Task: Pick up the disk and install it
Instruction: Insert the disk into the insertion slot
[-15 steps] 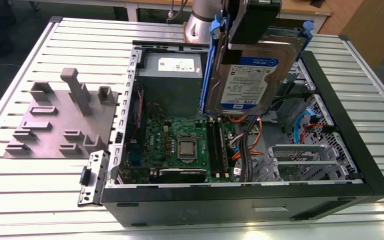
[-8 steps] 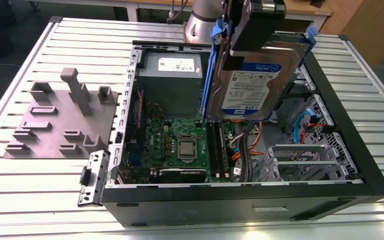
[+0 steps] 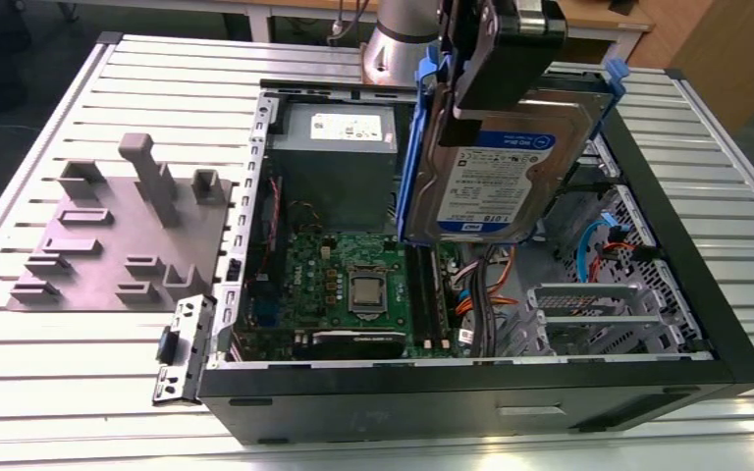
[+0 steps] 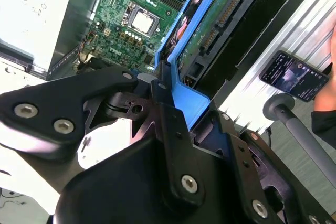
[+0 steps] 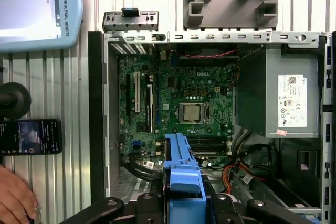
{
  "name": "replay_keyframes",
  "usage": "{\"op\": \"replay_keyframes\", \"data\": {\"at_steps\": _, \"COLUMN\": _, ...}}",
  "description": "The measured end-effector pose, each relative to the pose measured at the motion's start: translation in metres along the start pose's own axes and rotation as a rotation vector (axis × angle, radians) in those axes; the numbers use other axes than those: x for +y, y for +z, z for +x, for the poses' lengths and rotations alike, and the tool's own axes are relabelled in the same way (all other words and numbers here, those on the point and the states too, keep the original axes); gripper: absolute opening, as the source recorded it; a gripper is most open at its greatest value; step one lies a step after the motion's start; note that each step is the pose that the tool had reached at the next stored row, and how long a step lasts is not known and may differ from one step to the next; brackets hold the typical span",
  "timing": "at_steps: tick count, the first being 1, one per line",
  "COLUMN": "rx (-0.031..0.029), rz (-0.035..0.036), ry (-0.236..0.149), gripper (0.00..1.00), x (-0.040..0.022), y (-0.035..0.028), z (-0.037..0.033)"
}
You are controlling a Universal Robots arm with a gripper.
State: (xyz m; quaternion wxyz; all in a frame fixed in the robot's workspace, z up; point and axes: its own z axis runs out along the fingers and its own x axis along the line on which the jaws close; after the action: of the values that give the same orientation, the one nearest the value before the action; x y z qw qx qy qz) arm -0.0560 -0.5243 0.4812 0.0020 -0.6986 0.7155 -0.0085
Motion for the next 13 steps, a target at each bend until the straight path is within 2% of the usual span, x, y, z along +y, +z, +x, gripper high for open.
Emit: {"op": "replay_keyframes", "data": {"at_steps": 13, "rx": 0.0000, "rz": 0.0000, "ry": 0.000, "gripper": 0.36, "x": 0.0000, "y": 0.0000, "z": 0.0002}}
